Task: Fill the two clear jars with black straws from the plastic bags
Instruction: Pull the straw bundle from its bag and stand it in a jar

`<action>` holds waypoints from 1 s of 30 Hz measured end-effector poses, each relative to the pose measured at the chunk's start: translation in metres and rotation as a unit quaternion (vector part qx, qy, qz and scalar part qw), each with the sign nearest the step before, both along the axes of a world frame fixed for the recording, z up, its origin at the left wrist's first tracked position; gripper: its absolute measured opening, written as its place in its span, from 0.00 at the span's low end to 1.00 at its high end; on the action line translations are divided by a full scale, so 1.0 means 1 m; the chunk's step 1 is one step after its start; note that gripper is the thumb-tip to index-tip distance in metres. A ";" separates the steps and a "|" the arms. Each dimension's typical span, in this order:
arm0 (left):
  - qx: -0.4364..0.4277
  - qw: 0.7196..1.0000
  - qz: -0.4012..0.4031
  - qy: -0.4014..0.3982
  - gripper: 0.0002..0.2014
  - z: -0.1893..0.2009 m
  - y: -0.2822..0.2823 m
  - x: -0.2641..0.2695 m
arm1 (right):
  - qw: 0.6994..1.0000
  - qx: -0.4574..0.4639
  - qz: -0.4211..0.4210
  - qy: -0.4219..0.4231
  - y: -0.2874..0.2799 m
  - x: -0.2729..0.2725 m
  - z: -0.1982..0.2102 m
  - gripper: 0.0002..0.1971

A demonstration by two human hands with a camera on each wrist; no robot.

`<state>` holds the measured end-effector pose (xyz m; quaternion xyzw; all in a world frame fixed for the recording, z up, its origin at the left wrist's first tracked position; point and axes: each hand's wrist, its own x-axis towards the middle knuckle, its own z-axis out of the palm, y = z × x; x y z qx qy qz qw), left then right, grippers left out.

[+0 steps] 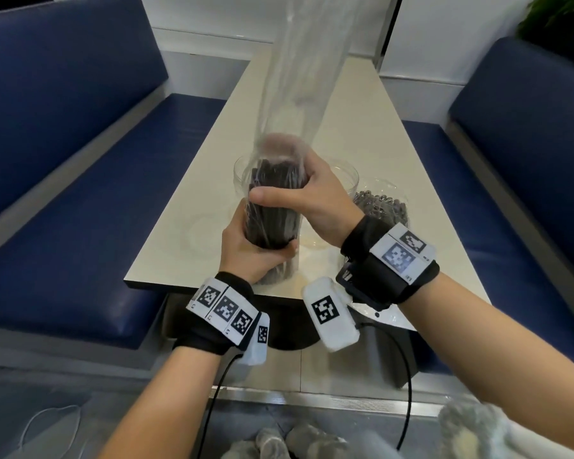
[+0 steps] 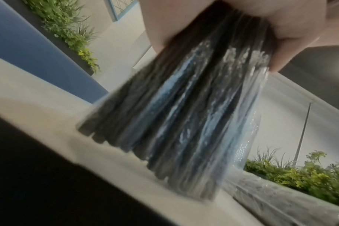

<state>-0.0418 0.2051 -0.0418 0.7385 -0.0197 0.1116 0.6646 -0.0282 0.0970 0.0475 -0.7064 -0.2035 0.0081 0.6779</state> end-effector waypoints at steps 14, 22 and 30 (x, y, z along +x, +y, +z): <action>0.053 0.997 -0.011 0.055 0.27 -0.017 0.000 0.008 | 0.995 -0.081 0.047 -0.045 0.000 0.009 0.009 0.10; 0.044 0.999 -0.005 0.029 0.27 -0.009 -0.003 0.007 | 0.997 -0.052 0.006 -0.055 -0.002 0.013 0.013 0.08; 0.051 0.997 -0.019 0.053 0.26 -0.015 -0.002 0.010 | 0.987 -0.141 -0.044 -0.070 -0.002 0.012 0.018 0.11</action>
